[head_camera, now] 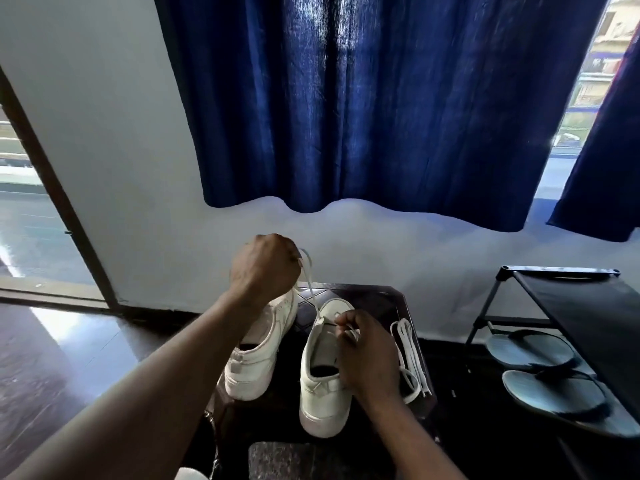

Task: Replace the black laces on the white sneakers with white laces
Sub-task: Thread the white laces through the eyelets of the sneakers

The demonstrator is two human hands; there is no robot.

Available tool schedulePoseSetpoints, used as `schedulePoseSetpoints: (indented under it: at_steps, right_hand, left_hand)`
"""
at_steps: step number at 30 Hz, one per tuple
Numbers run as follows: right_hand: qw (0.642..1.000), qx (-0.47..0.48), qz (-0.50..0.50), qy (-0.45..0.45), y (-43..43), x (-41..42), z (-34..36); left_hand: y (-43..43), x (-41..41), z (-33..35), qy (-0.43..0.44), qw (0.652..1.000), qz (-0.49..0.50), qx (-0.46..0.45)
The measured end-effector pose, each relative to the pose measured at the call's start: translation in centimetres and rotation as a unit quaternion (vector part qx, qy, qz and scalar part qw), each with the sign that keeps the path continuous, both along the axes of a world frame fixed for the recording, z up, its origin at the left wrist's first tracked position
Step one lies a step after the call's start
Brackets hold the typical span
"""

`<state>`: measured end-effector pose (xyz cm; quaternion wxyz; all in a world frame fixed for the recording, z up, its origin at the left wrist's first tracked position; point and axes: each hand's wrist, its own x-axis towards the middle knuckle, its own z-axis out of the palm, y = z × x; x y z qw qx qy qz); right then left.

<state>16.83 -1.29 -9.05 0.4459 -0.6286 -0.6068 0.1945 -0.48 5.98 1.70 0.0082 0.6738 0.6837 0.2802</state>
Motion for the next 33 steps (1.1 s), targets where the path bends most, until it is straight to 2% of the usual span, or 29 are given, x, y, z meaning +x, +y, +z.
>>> schedulePoseSetpoints:
  at_steps: [3, 5, 6, 8, 12, 16, 18, 22, 24, 29, 33]
  right_hand:
    - [0.999, -0.029, 0.014, 0.007, 0.1, 0.2, 0.5]
    - [0.997, -0.045, 0.038, 0.045, 0.1, 0.6, 2.2]
    - [0.995, -0.046, 0.050, 0.075, 0.0, 0.9, 3.6]
    - [0.988, -0.033, 0.071, 0.132, 0.4, 1.6, 7.4]
    - [0.977, 0.034, 0.116, 0.178, 1.9, 2.9, 17.6]
    - [0.959, 0.058, 0.141, 0.238, 2.0, 3.1, 27.8]
    - [0.962, 0.075, 0.146, 0.216, 2.0, 3.1, 31.7]
    - [0.963, 0.103, 0.149, 0.202, 1.7, 3.3, 38.1]
    - [0.962, 0.116, 0.146, 0.201, 1.4, 3.2, 40.7]
    - [0.954, 0.140, 0.156, 0.212, 0.2, 2.5, 44.8]
    - [0.949, 0.159, 0.169, 0.214, -0.5, 2.2, 46.1]
  left_hand:
    - [-0.6, -0.2, 0.4, -0.018, 1.000, -0.008, -0.020]
    - [-0.9, -0.4, 1.4, -0.038, 0.995, -0.037, -0.080]
    - [-1.3, -0.3, 2.4, -0.058, 0.991, -0.055, -0.111]
    - [-2.0, 0.0, 5.3, -0.161, 0.974, -0.093, -0.128]
    - [-3.8, 0.9, 13.5, -0.376, 0.913, -0.142, -0.075]
    - [-4.9, 1.9, 21.2, -0.494, 0.845, -0.203, -0.036]
    - [-5.0, 2.3, 24.4, -0.517, 0.829, -0.213, -0.022]
    - [-5.4, 3.0, 29.1, -0.505, 0.832, -0.228, -0.003]
    - [-6.0, 3.3, 30.9, -0.523, 0.818, -0.238, 0.007]
    - [-7.3, 3.8, 33.5, -0.566, 0.774, -0.284, 0.029]
    - [-7.8, 3.7, 34.8, -0.545, 0.778, -0.308, 0.055]
